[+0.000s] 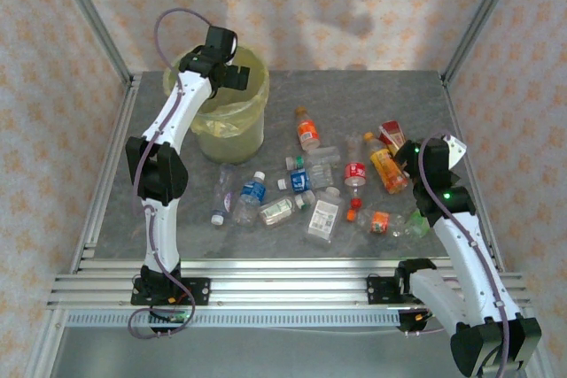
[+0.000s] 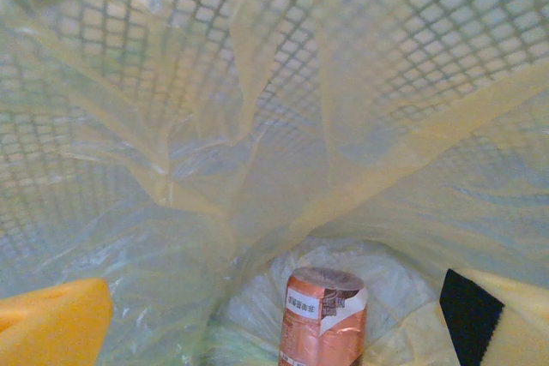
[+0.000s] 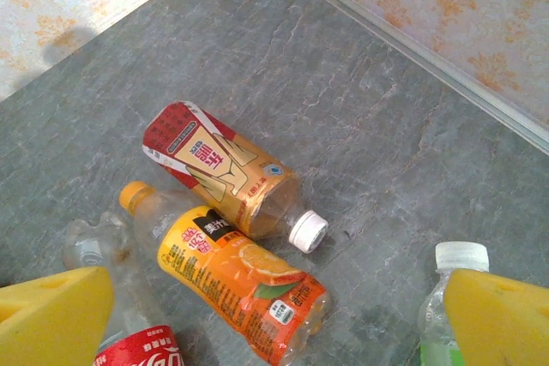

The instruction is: Put the plastic bottles in the bin

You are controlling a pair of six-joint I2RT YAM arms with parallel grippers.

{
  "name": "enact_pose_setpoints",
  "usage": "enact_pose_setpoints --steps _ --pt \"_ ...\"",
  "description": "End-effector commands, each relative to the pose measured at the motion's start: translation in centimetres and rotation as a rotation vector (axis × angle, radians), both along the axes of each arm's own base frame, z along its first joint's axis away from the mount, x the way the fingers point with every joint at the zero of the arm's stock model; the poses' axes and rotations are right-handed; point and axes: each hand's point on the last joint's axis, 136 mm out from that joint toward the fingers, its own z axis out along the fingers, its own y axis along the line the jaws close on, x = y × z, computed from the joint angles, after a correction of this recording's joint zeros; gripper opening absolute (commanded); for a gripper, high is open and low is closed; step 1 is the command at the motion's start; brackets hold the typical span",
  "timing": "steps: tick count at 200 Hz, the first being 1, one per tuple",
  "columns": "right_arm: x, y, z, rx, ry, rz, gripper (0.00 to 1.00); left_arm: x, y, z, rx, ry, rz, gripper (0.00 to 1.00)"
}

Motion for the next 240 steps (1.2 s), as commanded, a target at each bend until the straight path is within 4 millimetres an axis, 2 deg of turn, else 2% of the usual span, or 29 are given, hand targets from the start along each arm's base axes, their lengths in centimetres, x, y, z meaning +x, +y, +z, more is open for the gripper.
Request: enact_pose_setpoints --steps 1,18,22,24,30,56,92,120,144,164,200,224,240 --pt "-0.4 -0.6 1.2 -0.036 -0.011 -0.021 0.99 -2.2 0.8 8.4 -0.039 -0.165 0.048 1.00" --pt "-0.5 -0.8 1.3 -0.037 -0.019 -0.035 0.99 -3.3 1.1 11.5 -0.065 -0.236 0.053 1.00" --pt "-0.5 -0.8 1.3 -0.037 -0.021 -0.037 0.99 -3.4 1.1 11.7 -0.069 -0.244 0.054 1.00" --pt "-0.5 -0.8 1.4 -0.037 -0.024 -0.038 0.99 -3.9 1.2 12.8 -0.075 -0.269 0.055 1.00" --pt "-0.6 -0.9 1.4 -0.039 -0.026 -0.043 0.99 -4.5 1.3 14.0 -0.083 -0.298 0.056 1.00" --pt "-0.8 -1.1 1.5 -0.039 -0.035 -0.055 0.99 -6.8 2.0 17.6 -0.101 -0.389 0.070 1.00" --pt "-1.3 -1.5 1.7 -0.035 -0.052 -0.090 0.99 -10.9 3.5 21.5 -0.130 -0.517 0.110 1.00" --pt "-1.7 -1.8 1.9 -0.042 -0.064 -0.107 0.99 -14.7 4.9 23.1 -0.158 -0.616 0.153 1.00" --pt "-2.1 -2.1 1.9 -0.046 -0.072 -0.122 0.99 -18.0 6.2 22.6 -0.170 -0.638 0.203 1.00" --pt "-2.4 -2.4 2.0 -0.050 -0.075 -0.139 0.99 -20.5 7.2 21.2 -0.192 -0.634 0.253 1.00" --pt "-2.8 -2.7 2.1 -0.060 -0.073 -0.156 0.99 -25.0 10.0 17.6 -0.220 -0.658 0.407 1.00" --pt "-2.8 -2.6 1.9 -0.054 -0.067 -0.151 0.99 -27.0 10.3 15.3 -0.225 -0.623 0.406 1.00" --pt "-2.9 -2.5 1.7 -0.049 -0.062 -0.147 0.99 -28.2 10.7 12.9 -0.230 -0.574 0.443 1.00"
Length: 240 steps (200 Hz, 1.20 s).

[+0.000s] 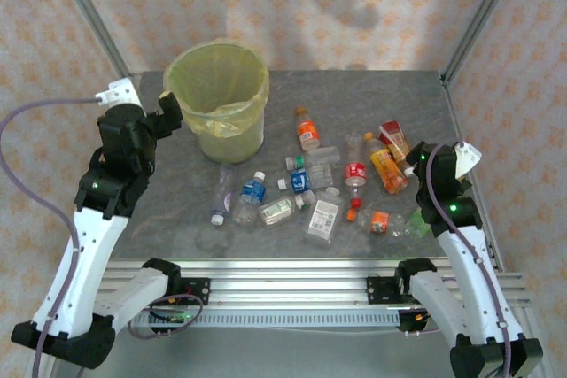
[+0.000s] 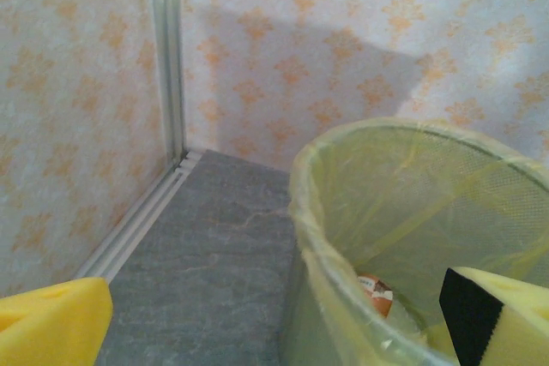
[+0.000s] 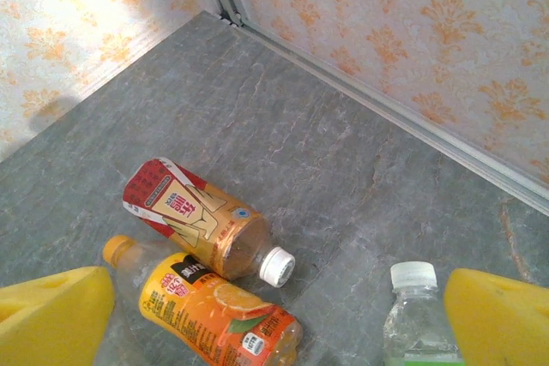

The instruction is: Put the plastic bottles in the bin

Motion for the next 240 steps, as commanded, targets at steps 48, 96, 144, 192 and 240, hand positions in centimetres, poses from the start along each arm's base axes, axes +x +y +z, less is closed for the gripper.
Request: enact_pose_setpoints --steps 48,96,144,192,240 --pt "-0.9 -0.2 -0.6 0.004 0.022 -0.020 0.99 -3.8 0.2 -8.0 -0.095 0.066 -0.003 1.00" --pt "-0.9 -0.2 -0.8 0.022 0.016 -0.034 0.99 -5.2 -0.9 -14.0 -0.175 0.173 -0.047 1.00" --pt "-1.2 -0.5 -0.6 0.014 0.015 -0.047 0.99 -5.8 -3.5 -20.5 -0.344 0.275 -0.124 1.00" --pt "-1.3 -0.6 -0.6 0.010 0.014 -0.056 0.99 -6.7 -5.3 -25.8 -0.476 0.350 -0.159 1.00" --pt "-1.3 -0.6 -0.6 0.013 0.010 -0.059 0.99 -6.7 -6.2 -28.1 -0.489 0.403 -0.181 0.98"
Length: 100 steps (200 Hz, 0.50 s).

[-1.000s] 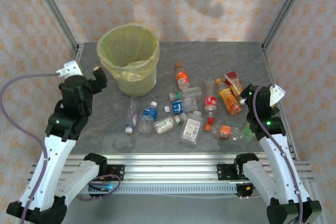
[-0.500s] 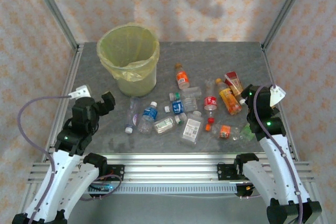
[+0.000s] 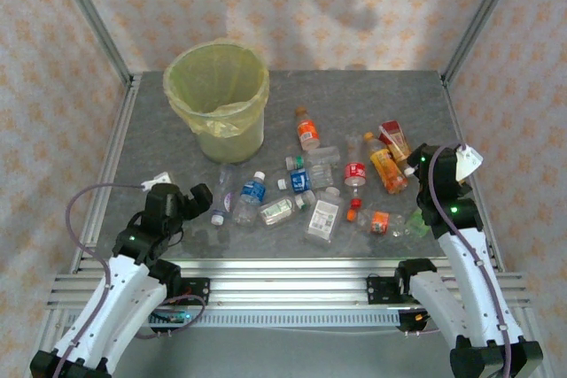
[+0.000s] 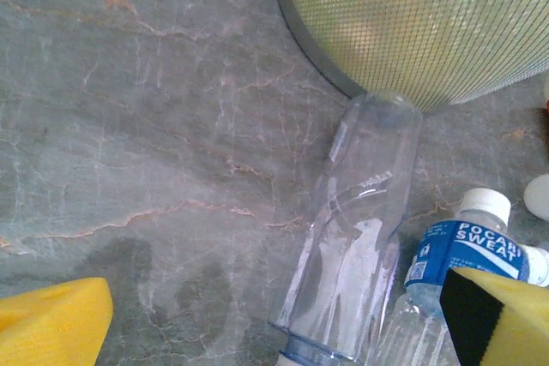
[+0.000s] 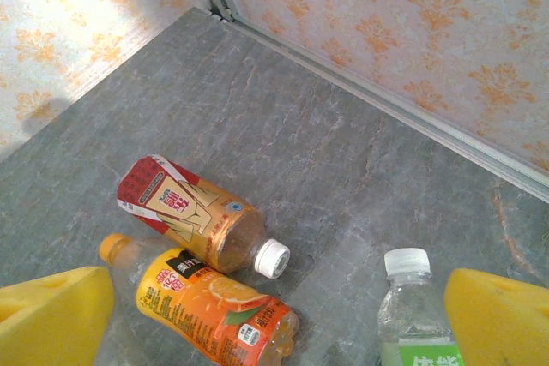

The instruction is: Put the plastic bottles in the bin

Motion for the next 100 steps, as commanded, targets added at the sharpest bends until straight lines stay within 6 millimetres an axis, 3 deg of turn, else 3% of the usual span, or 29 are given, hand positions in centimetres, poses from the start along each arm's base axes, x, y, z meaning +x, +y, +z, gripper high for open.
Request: enact_pose_setpoints --steps 1,44,100 --pt "-0.6 -0.5 -0.3 -0.013 0.008 -0.035 0.99 0.7 -1.0 -0.1 -0.047 -0.019 -0.019 0.98" --pt "-0.6 -0.4 -0.6 -0.007 0.013 -0.033 0.99 1.9 -3.2 -1.2 -0.018 0.034 -0.130 0.93" --pt "-0.5 -0.3 -0.6 -0.002 0.010 -0.031 0.99 4.1 -5.0 -1.9 0.071 0.101 -0.223 0.98"
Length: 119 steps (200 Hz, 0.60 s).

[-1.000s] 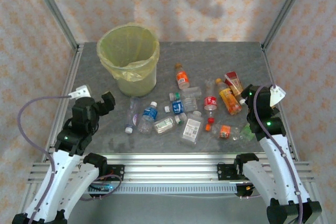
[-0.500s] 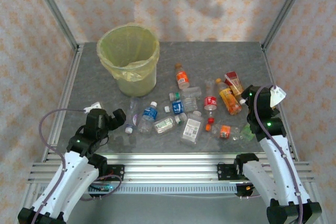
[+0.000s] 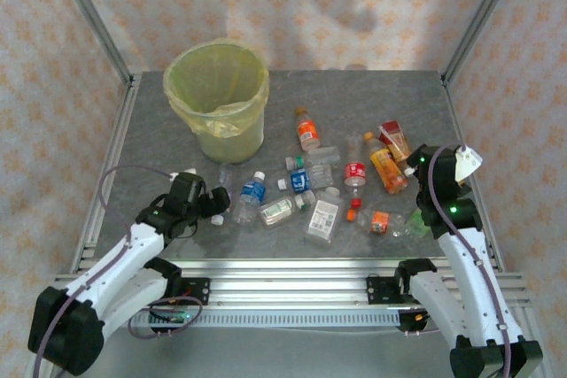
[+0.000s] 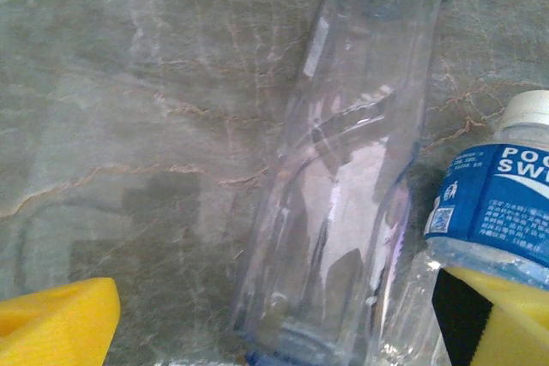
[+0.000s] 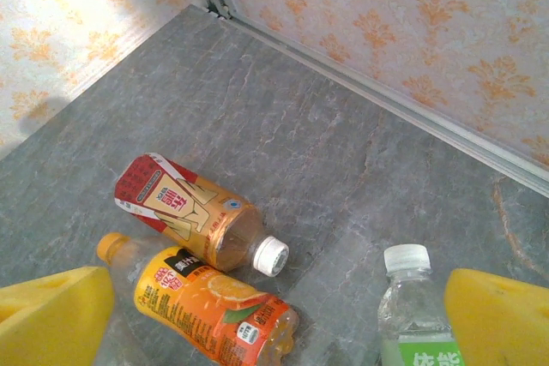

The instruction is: Put the plastic bottles in the bin

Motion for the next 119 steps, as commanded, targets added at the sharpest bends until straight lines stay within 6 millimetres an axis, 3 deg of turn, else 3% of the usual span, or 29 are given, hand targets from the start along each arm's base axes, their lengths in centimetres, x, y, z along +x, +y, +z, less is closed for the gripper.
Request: enact_pose_setpoints --steps 1,119 --pt "-0.5 -0.3 -0.3 -0.012 0.009 -0.023 0.99 2.3 -1.0 1.9 0.004 -0.074 -0.042 0.98" --pt "-0.1 0.0 -0.3 0.003 0.003 -0.005 0.99 5.2 -1.2 0.1 0.070 -0.050 -0.032 1.00"
